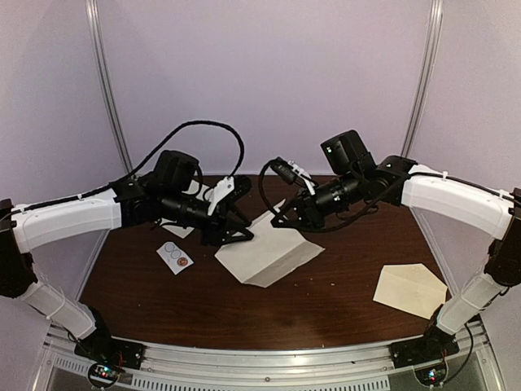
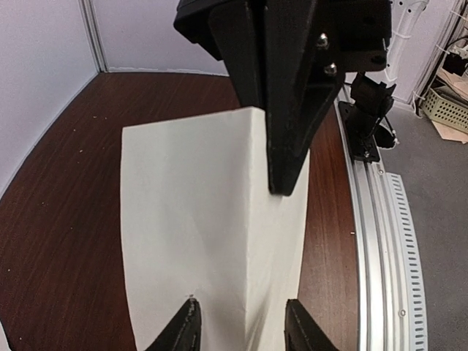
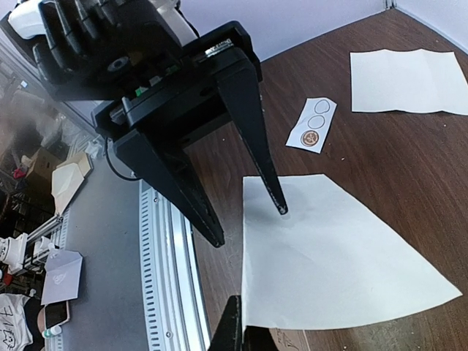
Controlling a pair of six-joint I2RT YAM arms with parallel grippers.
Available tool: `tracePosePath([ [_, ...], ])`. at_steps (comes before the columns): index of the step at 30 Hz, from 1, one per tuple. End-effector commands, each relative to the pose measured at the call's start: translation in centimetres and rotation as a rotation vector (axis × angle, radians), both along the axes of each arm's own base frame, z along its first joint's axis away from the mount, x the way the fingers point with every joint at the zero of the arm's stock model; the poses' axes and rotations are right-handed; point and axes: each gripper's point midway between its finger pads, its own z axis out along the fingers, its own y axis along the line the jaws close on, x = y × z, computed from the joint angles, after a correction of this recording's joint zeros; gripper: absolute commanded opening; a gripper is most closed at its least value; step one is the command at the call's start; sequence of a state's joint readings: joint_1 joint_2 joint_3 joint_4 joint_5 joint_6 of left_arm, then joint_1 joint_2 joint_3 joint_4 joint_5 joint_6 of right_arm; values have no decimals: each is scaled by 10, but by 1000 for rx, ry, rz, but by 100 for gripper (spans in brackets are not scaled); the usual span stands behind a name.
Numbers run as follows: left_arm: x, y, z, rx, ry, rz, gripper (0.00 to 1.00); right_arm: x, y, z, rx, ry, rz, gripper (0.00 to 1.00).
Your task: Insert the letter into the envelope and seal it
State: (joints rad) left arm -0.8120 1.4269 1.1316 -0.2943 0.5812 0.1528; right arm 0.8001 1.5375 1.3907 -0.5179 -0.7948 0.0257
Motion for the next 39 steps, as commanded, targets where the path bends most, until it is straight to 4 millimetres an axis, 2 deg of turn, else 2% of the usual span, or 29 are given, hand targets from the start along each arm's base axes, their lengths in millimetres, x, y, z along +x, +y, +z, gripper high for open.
tracePosePath([
  [1,-5,-6,-2,-7,3,-29,40,0,4,8,4,-25,6,0],
  [8,-4,-7,-7,1,14,-27,40,-1,4,7,1,-21,7,0],
  [12,-5,-10,-13,11,29,-35,46,-4,5,9,10,-43,35,0],
  [15,-8,-12,-14,13,30,-46,46,-6,4,8,6,-42,40,0],
  [22,-11,-13,-14,10,36,-61,28,-1,3,5,-12,-62,17,0],
  [29,-14,-11,-12,13,28,-75,0,6,-2,7,-39,-99,-19,0],
  [30,-14,-11,-12,12,30,-77,0,8,-4,9,-44,-111,-32,0],
  [33,-18,-10,-8,1,29,-89,0,11,-12,21,-23,-155,-61,24],
  [35,-22,-11,-5,-11,37,-110,0,13,-19,34,10,-191,-90,46],
  [39,-29,-12,0,-34,58,-148,0,12,-31,53,58,-243,-116,74],
])
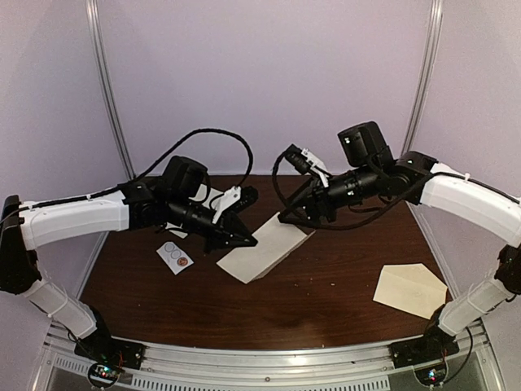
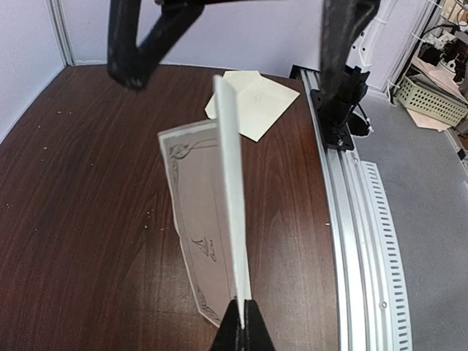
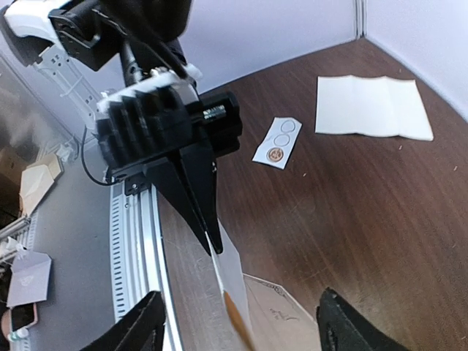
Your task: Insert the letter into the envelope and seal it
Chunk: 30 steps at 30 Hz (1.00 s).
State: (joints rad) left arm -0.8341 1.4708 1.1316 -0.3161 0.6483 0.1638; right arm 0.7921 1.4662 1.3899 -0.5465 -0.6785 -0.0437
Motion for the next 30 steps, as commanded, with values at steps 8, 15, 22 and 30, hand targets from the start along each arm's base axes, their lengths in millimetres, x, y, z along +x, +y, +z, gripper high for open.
tracePosePath([
  [8,-23,-3,20,-70,26,-116,0,-10,-5,47,114,-125,71,94],
  [15,-26,-4,19,-76,48,-137,0,-16,8,23,74,-37,170,93],
  [22,-27,-6,20,-78,58,-147,0,-29,11,0,30,35,238,70],
  [30,-25,-6,16,-69,66,-140,0,-25,9,-6,16,19,208,0],
])
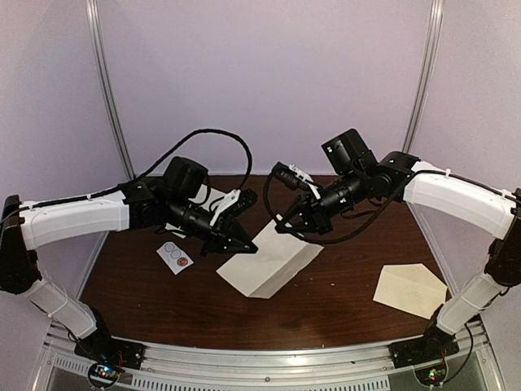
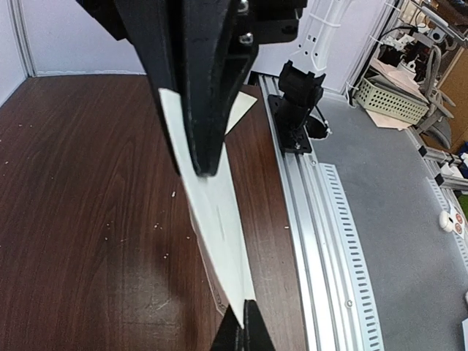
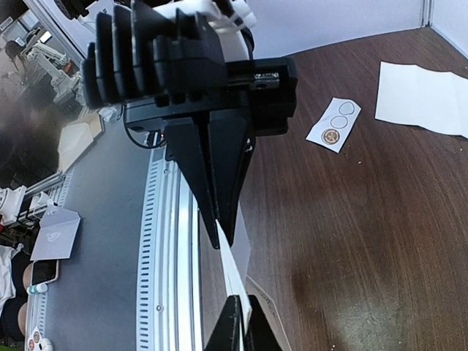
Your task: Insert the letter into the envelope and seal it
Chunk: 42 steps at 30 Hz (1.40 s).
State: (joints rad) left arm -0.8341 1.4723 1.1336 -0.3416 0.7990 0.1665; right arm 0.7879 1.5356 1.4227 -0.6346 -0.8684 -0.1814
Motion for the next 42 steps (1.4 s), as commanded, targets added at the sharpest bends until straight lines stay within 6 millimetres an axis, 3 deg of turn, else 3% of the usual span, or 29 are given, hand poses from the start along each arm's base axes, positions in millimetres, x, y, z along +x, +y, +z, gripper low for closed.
tracePosePath([
  [1,1,-5,9,-22,-19,-11,6,2,0,13,32,-49,-19,0],
  [2,3,-5,7,-13,-22,-2,19,5,-1,16,37,-62,-36,0],
  [3,4,-4,6,-4,-25,7,25,5,-4,21,44,-81,-49,0],
  [5,8,-3,2,16,-38,25,26,7,-9,27,52,-101,-68,0],
  [14,20,8,0,69,-114,108,25,10,-31,27,-7,-123,-143,0],
  [23,27,12,-8,110,-134,142,22,10,-40,30,-27,-136,-173,0],
  [28,29,13,-13,129,-137,149,15,10,-43,35,-31,-151,-186,0],
  [31,28,14,-13,129,-136,148,0,10,-44,39,-26,-157,-189,0],
  [35,26,13,-14,128,-129,136,0,10,-45,39,-23,-160,-194,0],
  [37,26,13,-15,132,-126,136,13,10,-45,39,-25,-160,-197,0],
  [42,31,15,-20,158,-136,158,20,11,-48,41,-31,-168,-206,0],
])
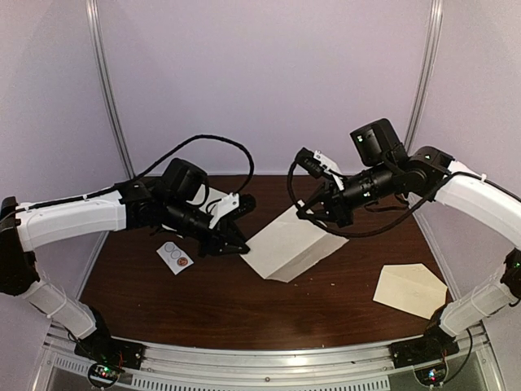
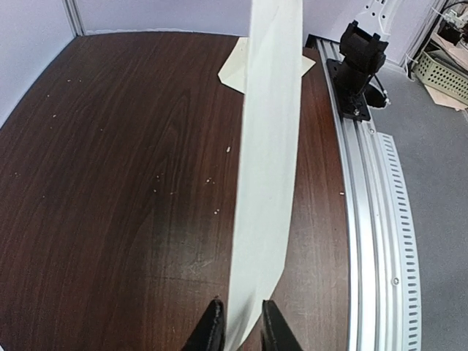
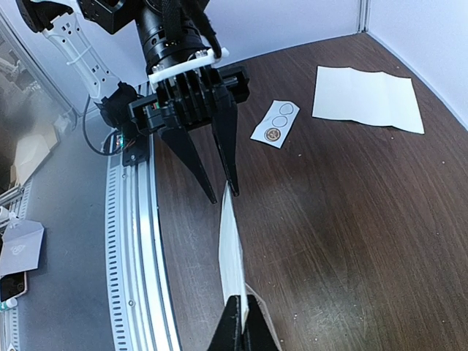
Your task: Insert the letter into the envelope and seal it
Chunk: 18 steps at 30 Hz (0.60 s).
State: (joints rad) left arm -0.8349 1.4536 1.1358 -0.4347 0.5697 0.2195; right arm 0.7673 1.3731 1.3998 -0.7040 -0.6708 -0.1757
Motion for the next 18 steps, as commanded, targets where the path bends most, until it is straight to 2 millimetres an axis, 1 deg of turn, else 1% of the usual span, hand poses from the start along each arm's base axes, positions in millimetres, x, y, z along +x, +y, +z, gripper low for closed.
tracePosePath([
  [1,6,-1,2,13,-30,15,19,2,-8,14,10,-37,-34,0],
  [3,7,0,1,17,-36,21,16,2,-9,14,7,-40,-36,0],
  [9,12,2,-6,44,-45,40,14,2,-13,15,0,-46,-46,0],
  [10,11,2,-7,45,-42,39,11,1,-13,16,3,-47,-46,0],
  [11,11,1,-8,46,-39,36,2,1,-13,16,3,-47,-45,0],
  [12,11,1,-8,46,-36,32,0,1,-13,16,3,-47,-45,0],
  [18,5,-3,-2,18,-22,1,0,-2,-8,12,14,-20,-20,0],
])
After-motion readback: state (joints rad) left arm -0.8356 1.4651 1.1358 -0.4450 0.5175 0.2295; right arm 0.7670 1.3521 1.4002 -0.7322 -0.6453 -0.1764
